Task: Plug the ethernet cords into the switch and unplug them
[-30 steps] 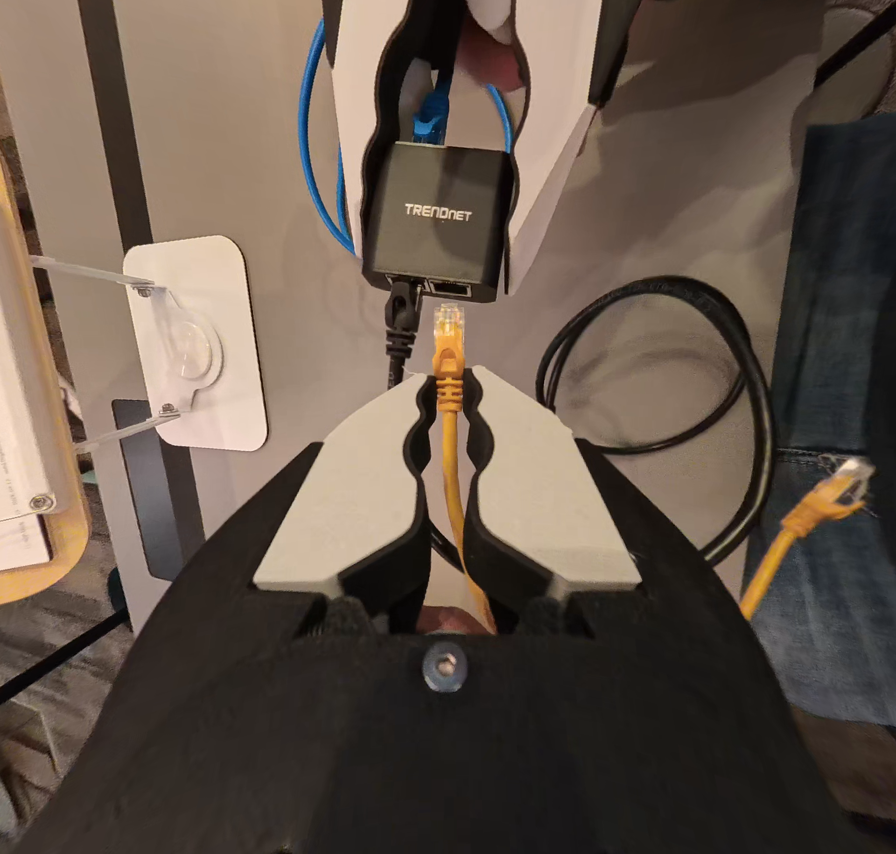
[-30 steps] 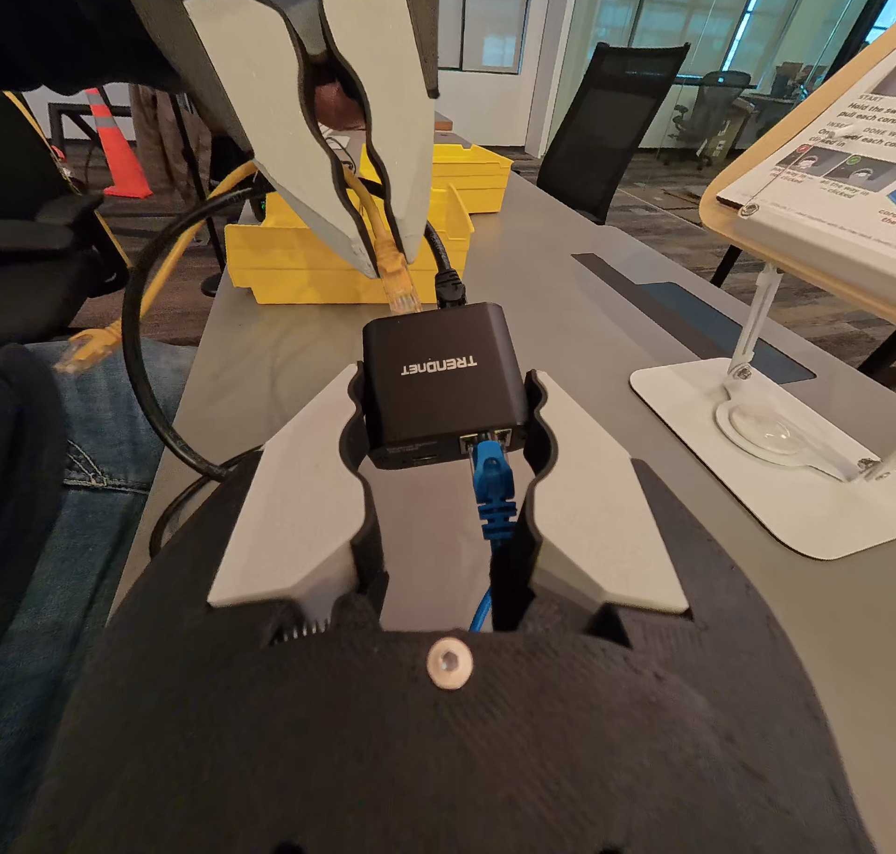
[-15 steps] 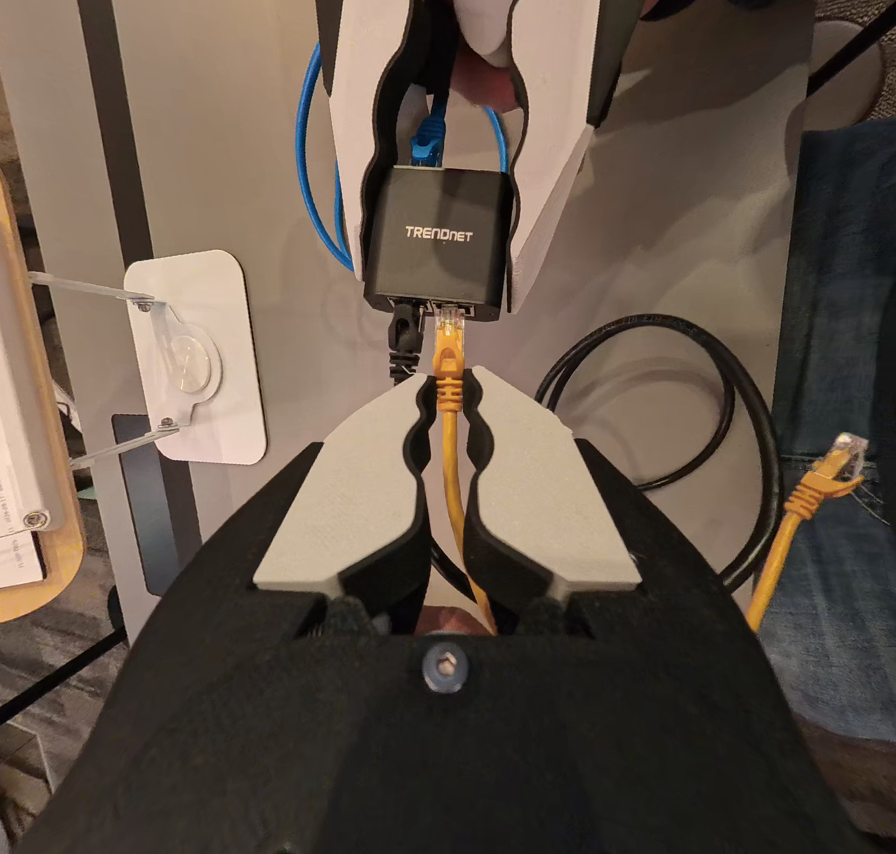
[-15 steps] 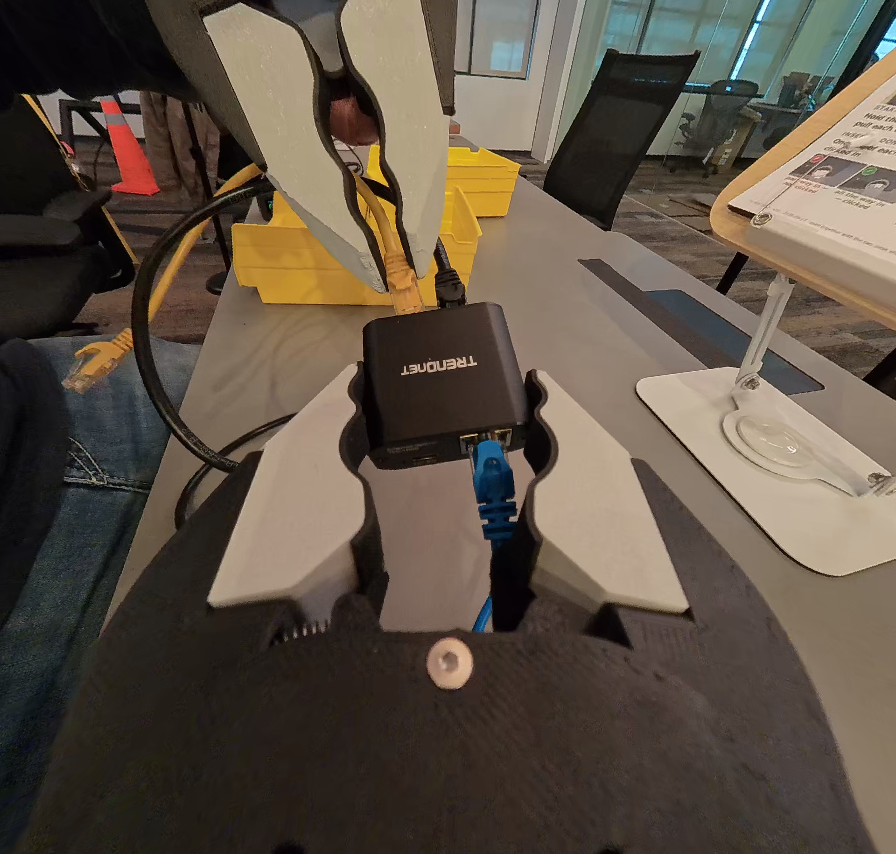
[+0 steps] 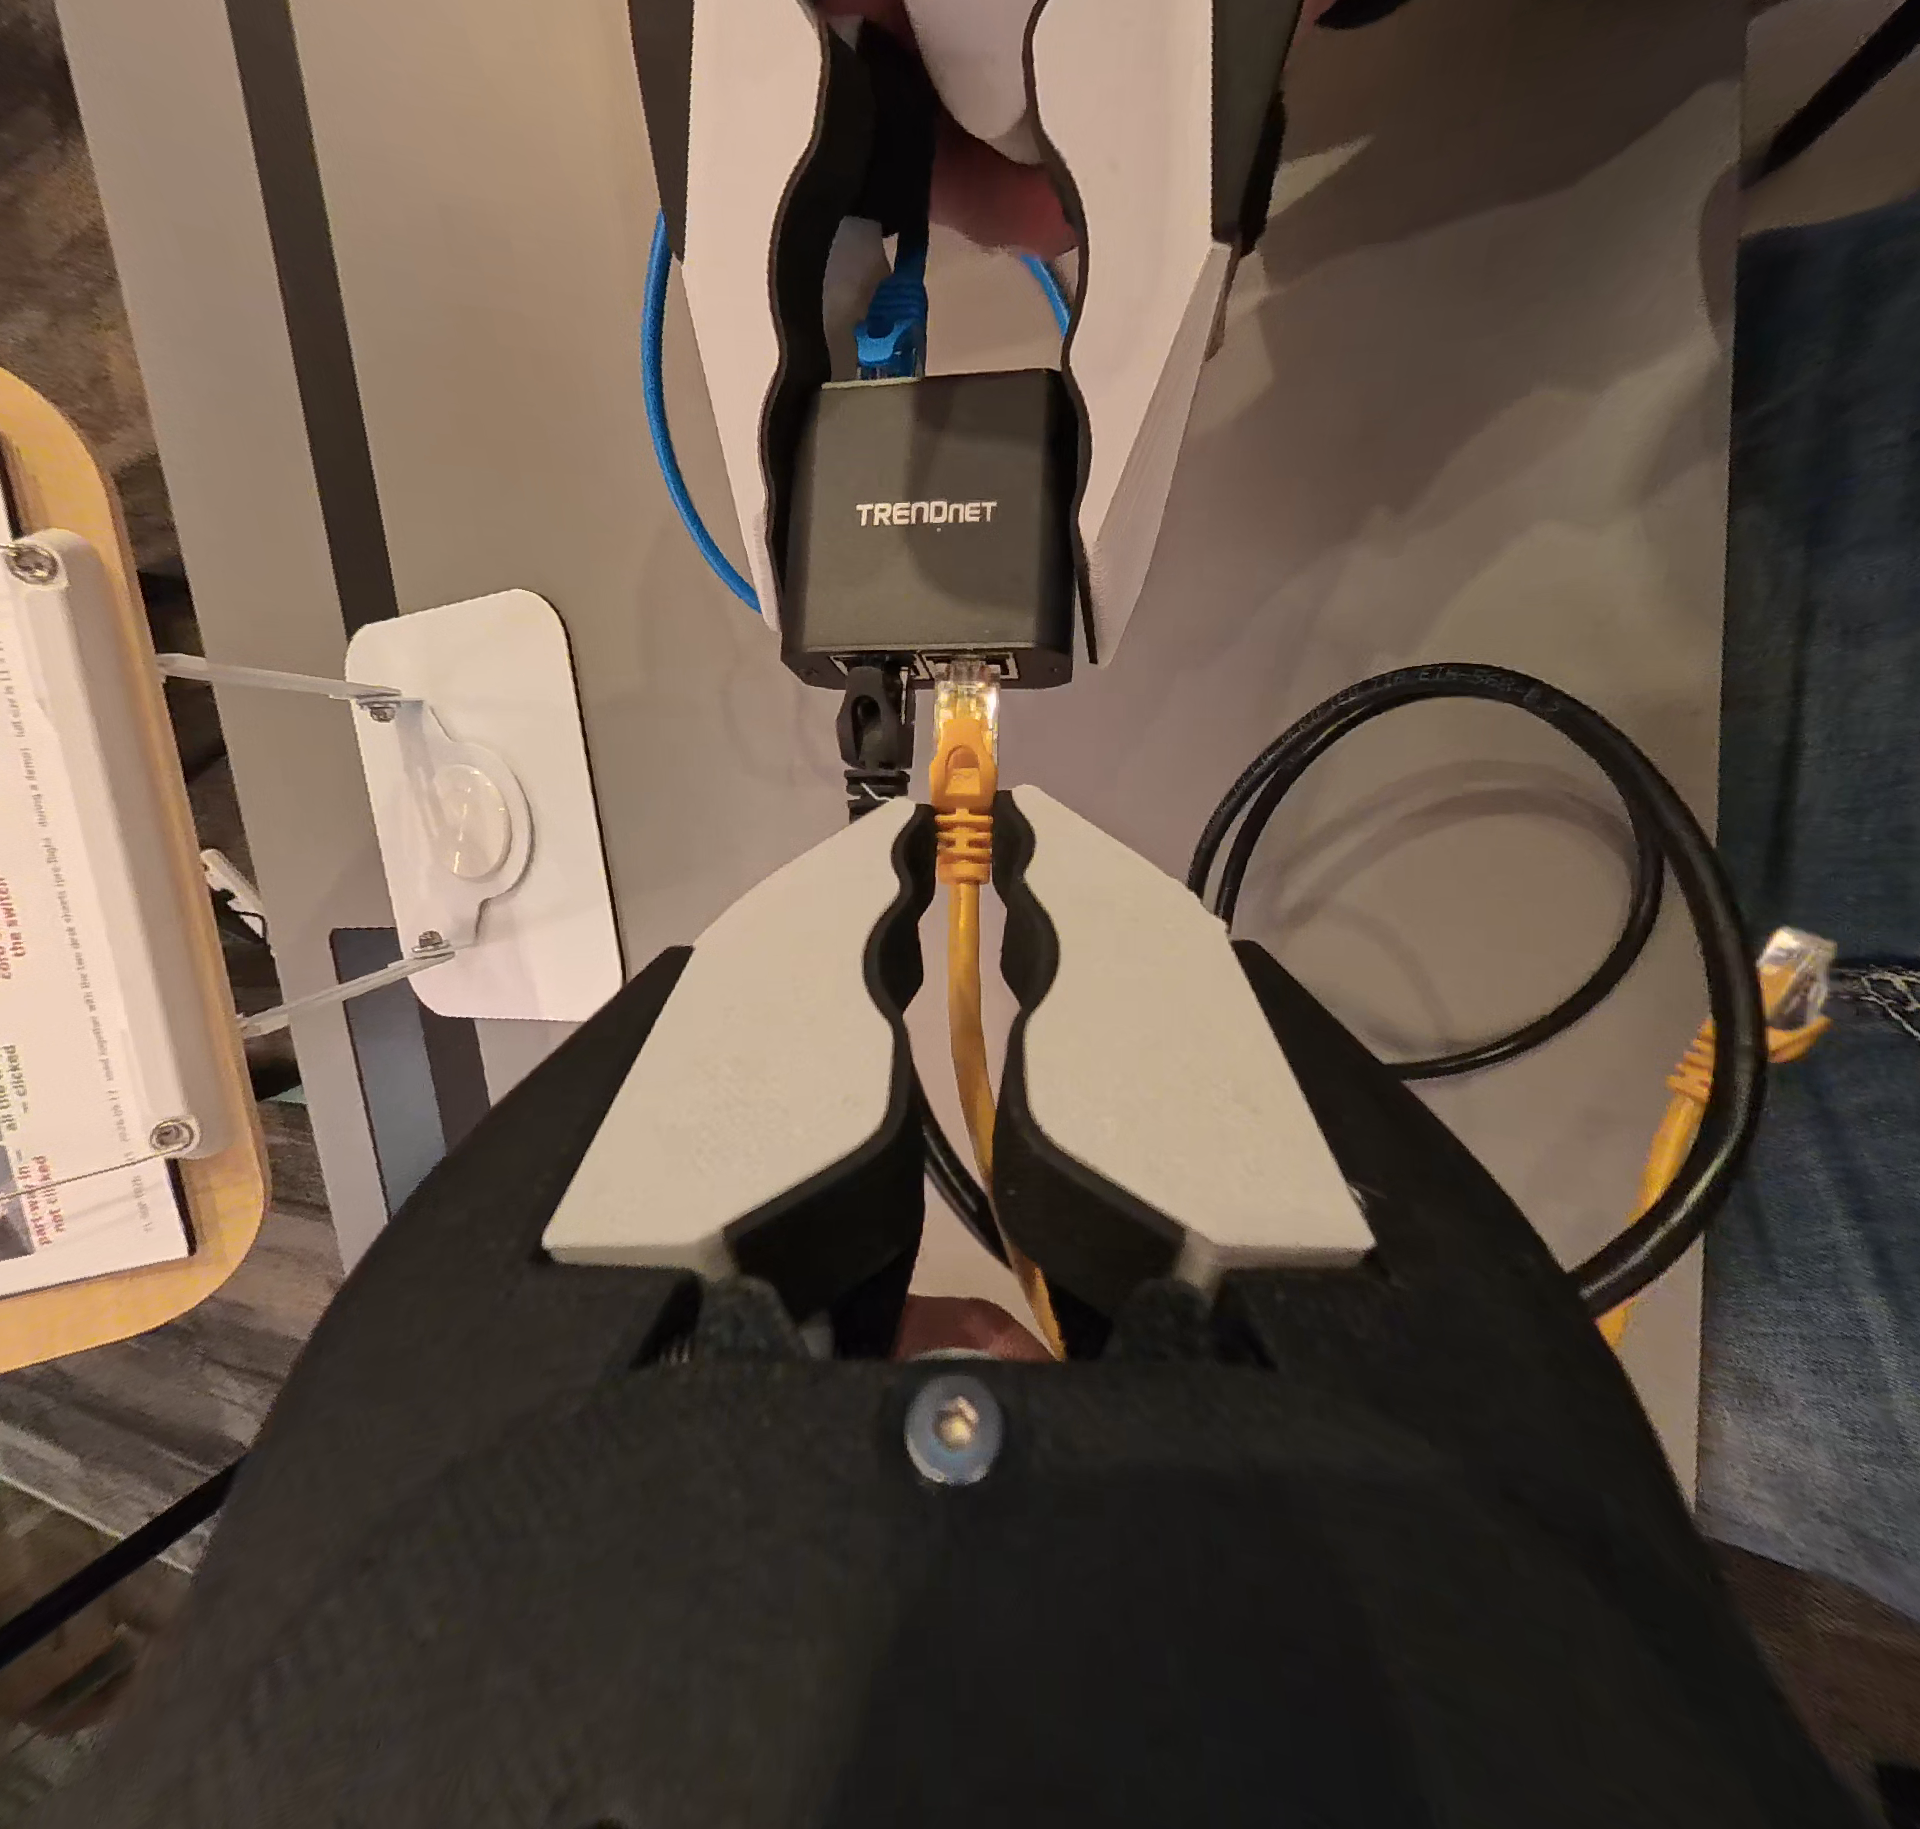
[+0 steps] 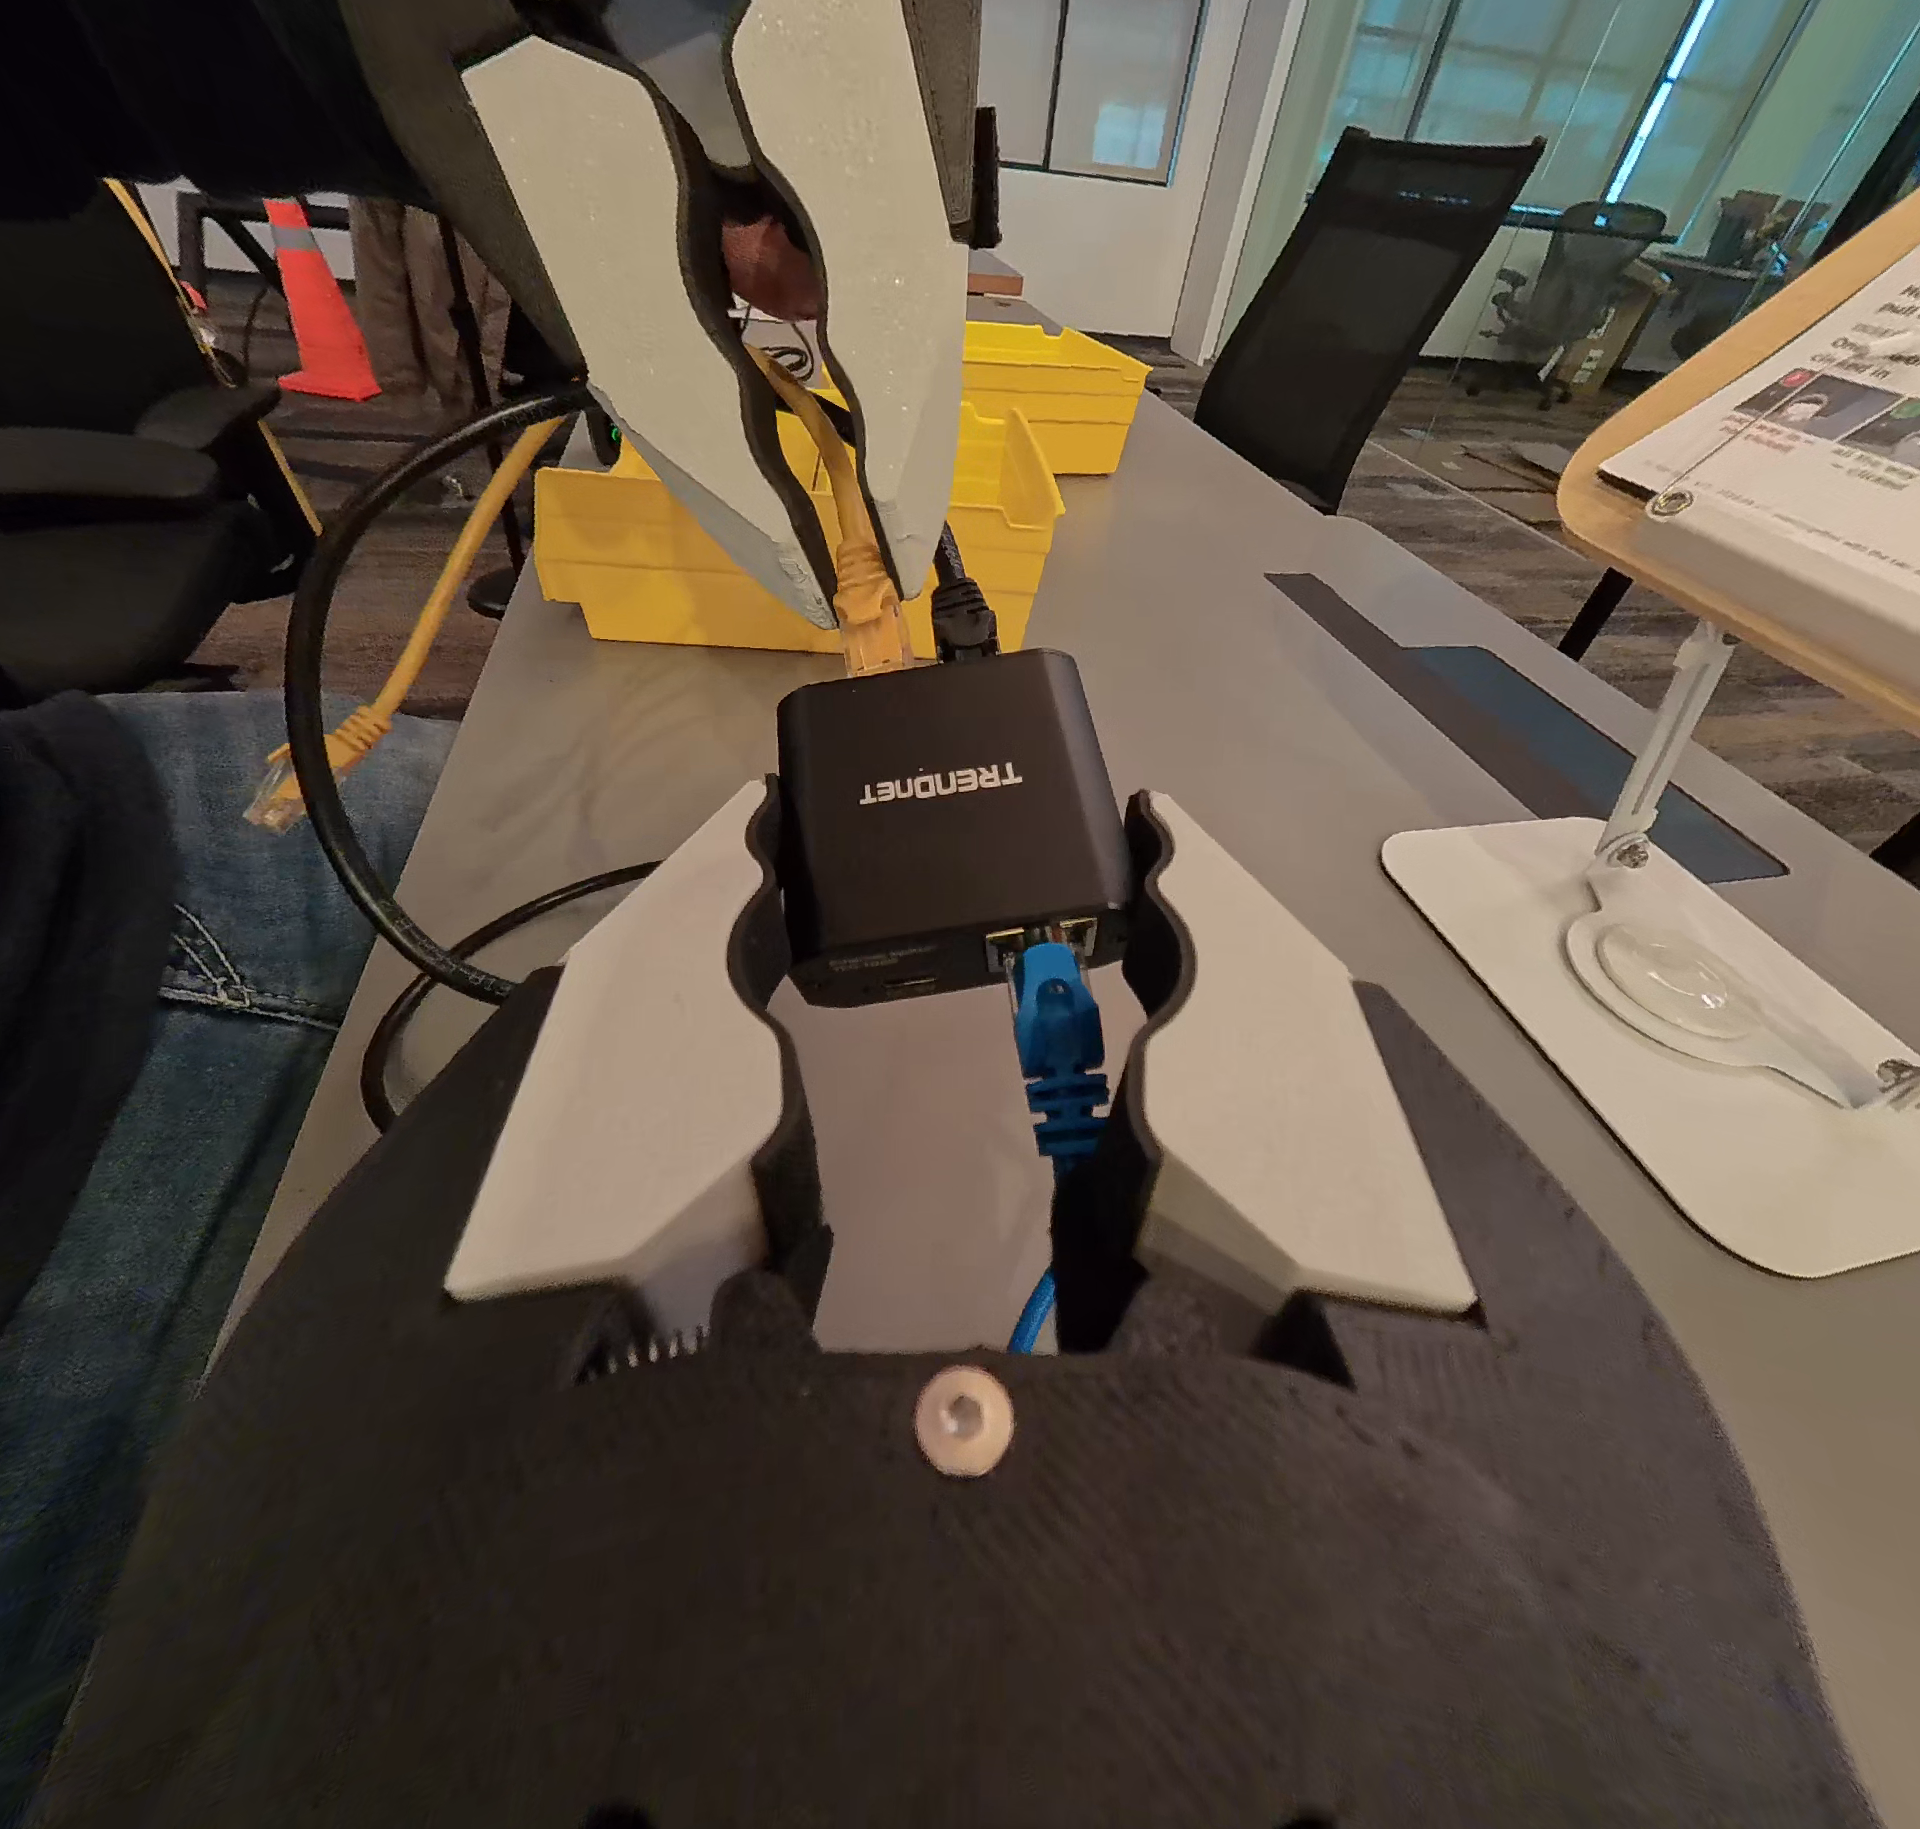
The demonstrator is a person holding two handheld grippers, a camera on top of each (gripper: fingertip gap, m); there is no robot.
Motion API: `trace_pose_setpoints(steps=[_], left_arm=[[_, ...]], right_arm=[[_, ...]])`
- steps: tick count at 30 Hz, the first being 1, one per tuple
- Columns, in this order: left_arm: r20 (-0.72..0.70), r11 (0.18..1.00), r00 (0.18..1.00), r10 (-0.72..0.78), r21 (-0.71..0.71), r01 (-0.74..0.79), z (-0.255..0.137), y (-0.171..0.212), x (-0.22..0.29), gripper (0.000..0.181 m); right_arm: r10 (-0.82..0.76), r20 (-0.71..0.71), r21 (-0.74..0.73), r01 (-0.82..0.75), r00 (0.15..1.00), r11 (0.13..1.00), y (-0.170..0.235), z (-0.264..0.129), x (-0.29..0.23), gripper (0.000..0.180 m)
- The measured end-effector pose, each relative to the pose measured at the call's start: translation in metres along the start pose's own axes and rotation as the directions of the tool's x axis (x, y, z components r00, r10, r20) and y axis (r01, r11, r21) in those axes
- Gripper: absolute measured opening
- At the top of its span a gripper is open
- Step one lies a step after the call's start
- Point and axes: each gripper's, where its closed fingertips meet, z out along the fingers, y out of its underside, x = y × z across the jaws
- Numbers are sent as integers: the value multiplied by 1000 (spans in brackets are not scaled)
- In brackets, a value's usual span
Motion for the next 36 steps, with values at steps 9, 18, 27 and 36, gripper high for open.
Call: trace_pose_setpoints(steps=[9, 18, 27, 36], left_arm=[[9, 999, 1000, -7, 38, 7, -3, -1, 1, 10], [-10, 997, 1000, -9, 80, 9, -9, -4, 5, 10], [4, 995, 999, -42, 94, 42, -10, -6, 5, 10], [-3, 993, 997, -71, 89, 71, -11, -5, 4, 11]], right_arm=[[-35, 2, 10, 35, 999, 999, -4, -1, -2, 62], [0, 40, 34, -2, 999, 999, -9, -1, -6, 62], [-3, 53, 57, 0, 999, 998, -12, -3, -8, 62], [-48, 18, 50, 47, 999, 998, -13, -3, -7, 62]])
